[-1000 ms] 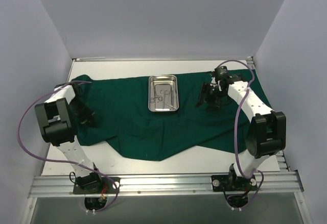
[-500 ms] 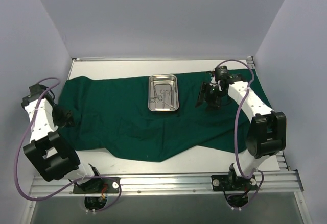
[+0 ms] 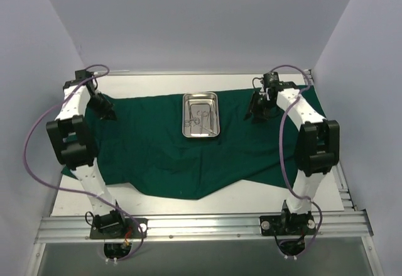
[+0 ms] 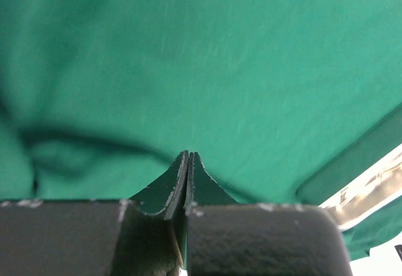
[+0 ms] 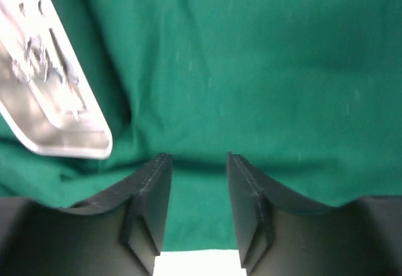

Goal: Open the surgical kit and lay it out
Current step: Smooth out the surgical kit at the center of the board.

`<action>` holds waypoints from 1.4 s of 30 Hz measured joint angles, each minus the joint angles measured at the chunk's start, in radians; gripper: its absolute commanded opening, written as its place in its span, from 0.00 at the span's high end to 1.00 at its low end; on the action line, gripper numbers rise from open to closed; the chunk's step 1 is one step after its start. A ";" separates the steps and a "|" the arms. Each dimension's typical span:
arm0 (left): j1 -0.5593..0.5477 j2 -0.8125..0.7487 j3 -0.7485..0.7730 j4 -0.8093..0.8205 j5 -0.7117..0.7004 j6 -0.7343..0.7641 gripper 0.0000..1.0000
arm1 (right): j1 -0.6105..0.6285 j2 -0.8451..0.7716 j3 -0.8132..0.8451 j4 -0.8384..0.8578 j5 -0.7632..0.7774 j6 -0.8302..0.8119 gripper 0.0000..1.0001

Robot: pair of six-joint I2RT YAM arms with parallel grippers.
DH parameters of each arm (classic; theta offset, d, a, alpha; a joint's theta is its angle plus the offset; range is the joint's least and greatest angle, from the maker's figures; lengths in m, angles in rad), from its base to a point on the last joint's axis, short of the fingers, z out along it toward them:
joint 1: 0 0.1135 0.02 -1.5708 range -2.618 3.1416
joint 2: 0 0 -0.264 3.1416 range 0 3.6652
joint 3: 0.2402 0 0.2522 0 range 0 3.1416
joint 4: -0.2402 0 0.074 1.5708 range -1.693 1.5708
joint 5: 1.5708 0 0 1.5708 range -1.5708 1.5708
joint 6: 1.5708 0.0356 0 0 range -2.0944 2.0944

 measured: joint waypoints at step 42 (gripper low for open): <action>-0.023 0.720 0.871 -0.229 0.243 -0.112 0.91 | -0.074 0.631 0.610 -0.008 -0.095 0.075 0.98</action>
